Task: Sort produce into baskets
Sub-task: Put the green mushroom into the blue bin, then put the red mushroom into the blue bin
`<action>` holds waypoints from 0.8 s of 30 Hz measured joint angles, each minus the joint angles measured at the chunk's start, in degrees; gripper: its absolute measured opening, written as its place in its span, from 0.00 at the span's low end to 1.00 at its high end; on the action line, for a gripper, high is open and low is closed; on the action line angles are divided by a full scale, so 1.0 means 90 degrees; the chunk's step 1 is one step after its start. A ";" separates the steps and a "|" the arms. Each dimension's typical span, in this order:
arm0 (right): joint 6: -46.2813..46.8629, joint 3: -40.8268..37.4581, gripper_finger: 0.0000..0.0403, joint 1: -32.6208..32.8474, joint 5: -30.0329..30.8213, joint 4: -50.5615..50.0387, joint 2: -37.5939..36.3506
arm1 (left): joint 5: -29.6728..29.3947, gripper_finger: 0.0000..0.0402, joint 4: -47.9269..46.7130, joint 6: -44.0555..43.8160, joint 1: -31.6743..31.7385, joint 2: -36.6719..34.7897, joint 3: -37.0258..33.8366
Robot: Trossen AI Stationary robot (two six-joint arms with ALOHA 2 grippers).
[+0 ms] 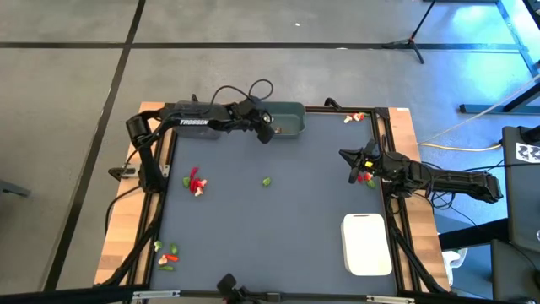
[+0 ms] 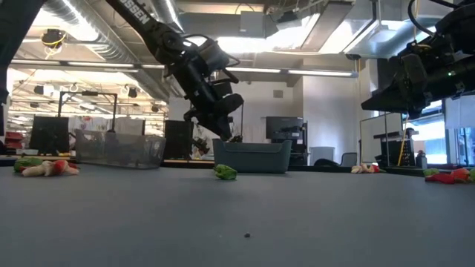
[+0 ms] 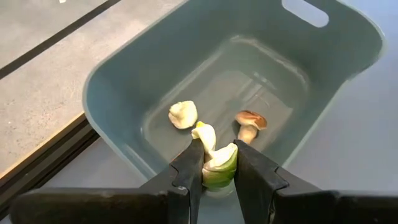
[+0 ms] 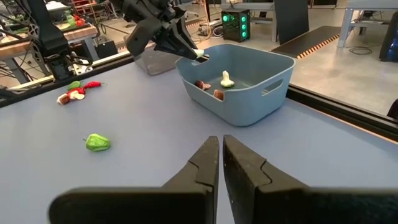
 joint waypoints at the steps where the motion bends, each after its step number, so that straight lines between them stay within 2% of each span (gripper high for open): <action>1: 0.0000 0.0000 0.06 0.0000 0.0000 0.0001 0.0000 | -0.0001 0.19 -0.0005 -0.0001 0.0002 0.0000 0.0000; 13: 0.0000 0.0000 0.06 -0.0002 -0.0001 0.0009 0.0000 | -0.0005 0.39 -0.0049 -0.0023 0.0006 -0.0018 0.0000; 24: 0.0012 0.0000 0.06 0.0000 -0.0001 -0.0019 0.0000 | 0.0033 0.38 -0.0354 0.0062 -0.0083 -0.0246 0.0000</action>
